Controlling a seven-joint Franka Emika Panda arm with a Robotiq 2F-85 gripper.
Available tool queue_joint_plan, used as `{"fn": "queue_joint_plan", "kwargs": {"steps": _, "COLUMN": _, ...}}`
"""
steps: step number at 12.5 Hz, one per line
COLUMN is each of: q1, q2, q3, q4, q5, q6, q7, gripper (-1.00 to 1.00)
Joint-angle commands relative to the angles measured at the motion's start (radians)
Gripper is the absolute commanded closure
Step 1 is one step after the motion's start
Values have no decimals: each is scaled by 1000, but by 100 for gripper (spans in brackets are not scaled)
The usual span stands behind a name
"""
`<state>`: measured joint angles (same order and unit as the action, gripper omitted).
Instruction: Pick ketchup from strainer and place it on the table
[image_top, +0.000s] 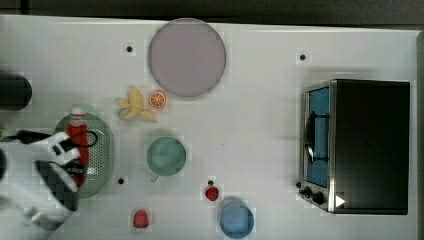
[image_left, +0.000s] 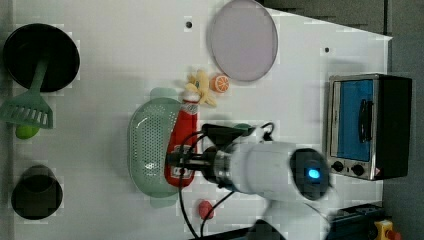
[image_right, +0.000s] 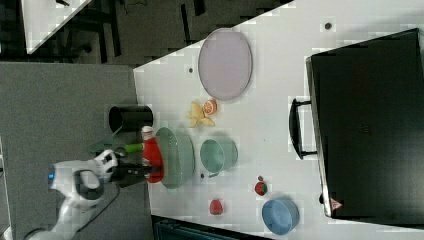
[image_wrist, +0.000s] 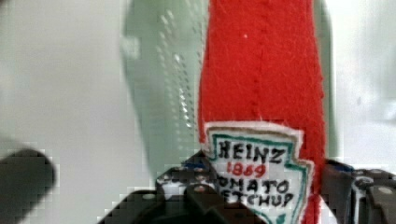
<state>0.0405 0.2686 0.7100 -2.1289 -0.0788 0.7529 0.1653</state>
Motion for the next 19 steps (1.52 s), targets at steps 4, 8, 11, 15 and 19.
{"fn": "queue_joint_plan", "kwargs": {"steps": 4, "q1": -100, "q2": -62, "q3": -69, "q4": 240, "q5": 32, "q6": -246, "q7": -103, "gripper": -21}}
{"fn": "queue_joint_plan", "kwargs": {"steps": 8, "q1": -144, "q2": -30, "q3": -212, "q4": 344, "q5": 32, "q6": -324, "q7": -309, "gripper": -21}}
{"fn": "queue_joint_plan", "kwargs": {"steps": 11, "q1": -174, "q2": -28, "q3": -362, "q4": 355, "q5": 32, "q6": -324, "q7": -412, "gripper": -21}}
{"fn": "queue_joint_plan", "kwargs": {"steps": 15, "q1": -187, "q2": -18, "q3": -567, "q4": 322, "q5": 31, "q6": -324, "q7": -592, "gripper": -21}}
{"fn": "queue_joint_plan", "kwargs": {"steps": 19, "q1": -190, "q2": -16, "q3": -685, "q4": 195, "q5": 31, "q6": -280, "q7": -666, "gripper": -21}}
